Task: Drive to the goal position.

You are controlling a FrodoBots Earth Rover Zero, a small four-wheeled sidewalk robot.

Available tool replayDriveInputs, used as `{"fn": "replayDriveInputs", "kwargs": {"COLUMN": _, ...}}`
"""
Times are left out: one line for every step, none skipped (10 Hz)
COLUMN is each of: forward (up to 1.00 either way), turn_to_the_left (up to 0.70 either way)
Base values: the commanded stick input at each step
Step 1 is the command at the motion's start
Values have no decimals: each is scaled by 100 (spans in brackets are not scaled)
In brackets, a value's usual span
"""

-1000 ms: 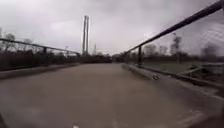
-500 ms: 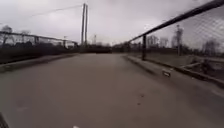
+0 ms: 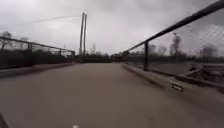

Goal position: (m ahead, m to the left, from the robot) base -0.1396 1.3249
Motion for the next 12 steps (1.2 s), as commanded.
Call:
{"fn": "replayDriveInputs", "kwargs": {"forward": 100, "turn_to_the_left": 0}}
{"fn": "replayDriveInputs", "kwargs": {"forward": 100, "turn_to_the_left": 0}}
{"fn": "replayDriveInputs", "kwargs": {"forward": 100, "turn_to_the_left": 0}}
{"fn": "replayDriveInputs", "kwargs": {"forward": 100, "turn_to_the_left": 0}}
{"fn": "replayDriveInputs", "kwargs": {"forward": 100, "turn_to_the_left": 0}}
{"fn": "replayDriveInputs", "kwargs": {"forward": 100, "turn_to_the_left": 0}}
{"fn": "replayDriveInputs", "kwargs": {"forward": 100, "turn_to_the_left": 0}}
{"fn": "replayDriveInputs", "kwargs": {"forward": 100, "turn_to_the_left": 0}}
{"fn": "replayDriveInputs", "kwargs": {"forward": 100, "turn_to_the_left": 0}}
{"fn": "replayDriveInputs", "kwargs": {"forward": 100, "turn_to_the_left": 0}}
{"fn": "replayDriveInputs", "kwargs": {"forward": 100, "turn_to_the_left": 0}}
{"fn": "replayDriveInputs", "kwargs": {"forward": 100, "turn_to_the_left": 0}}
